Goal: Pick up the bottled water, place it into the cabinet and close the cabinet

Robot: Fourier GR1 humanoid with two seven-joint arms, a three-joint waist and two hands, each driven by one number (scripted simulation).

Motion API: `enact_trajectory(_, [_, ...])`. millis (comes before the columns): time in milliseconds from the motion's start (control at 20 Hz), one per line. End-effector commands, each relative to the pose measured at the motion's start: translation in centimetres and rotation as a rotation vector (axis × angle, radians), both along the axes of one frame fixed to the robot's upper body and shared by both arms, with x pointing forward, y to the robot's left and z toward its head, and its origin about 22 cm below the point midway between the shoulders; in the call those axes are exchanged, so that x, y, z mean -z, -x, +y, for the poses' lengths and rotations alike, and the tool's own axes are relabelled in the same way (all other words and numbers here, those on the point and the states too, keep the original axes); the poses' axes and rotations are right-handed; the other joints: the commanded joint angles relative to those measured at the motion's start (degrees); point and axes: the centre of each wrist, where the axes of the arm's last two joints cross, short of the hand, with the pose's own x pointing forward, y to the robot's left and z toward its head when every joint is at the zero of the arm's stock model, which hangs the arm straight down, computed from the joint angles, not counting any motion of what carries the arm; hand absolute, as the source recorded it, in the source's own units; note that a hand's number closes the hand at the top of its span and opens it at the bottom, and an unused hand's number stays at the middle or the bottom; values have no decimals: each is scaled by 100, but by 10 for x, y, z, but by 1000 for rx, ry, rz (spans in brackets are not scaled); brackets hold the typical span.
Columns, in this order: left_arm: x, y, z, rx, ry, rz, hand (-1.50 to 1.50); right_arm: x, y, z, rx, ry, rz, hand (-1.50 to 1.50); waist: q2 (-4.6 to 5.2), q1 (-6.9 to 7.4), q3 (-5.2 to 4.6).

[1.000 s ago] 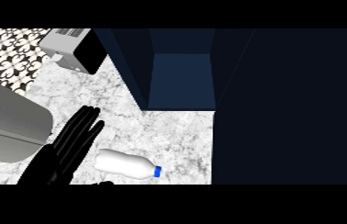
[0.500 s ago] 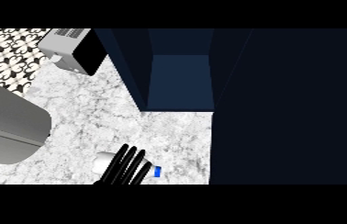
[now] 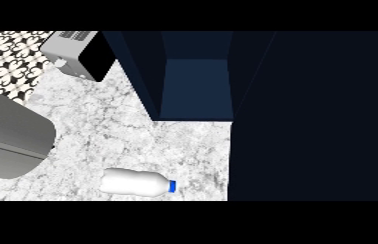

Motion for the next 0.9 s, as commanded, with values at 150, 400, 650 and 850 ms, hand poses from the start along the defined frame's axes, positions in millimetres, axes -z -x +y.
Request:
enact_trajectory(150, [44,45,-11,-36,26,-66,-150,-13,37,0,4,-2,12,-150,43,13,4])
enact_trajectory(400, [52,32,-11,-89,62,-104,-150,-24,49,-4,-14,2,-37,-150,84,47,2])
enact_trajectory(650, [65,14,-3,-135,68,-131,-150,-22,66,-3,-25,-6,-18,-150,92,-55,4])
enact_trajectory(850, [64,-4,5,-196,36,-156,-150,-23,77,-9,-15,7,-33,-150,115,-70,13])
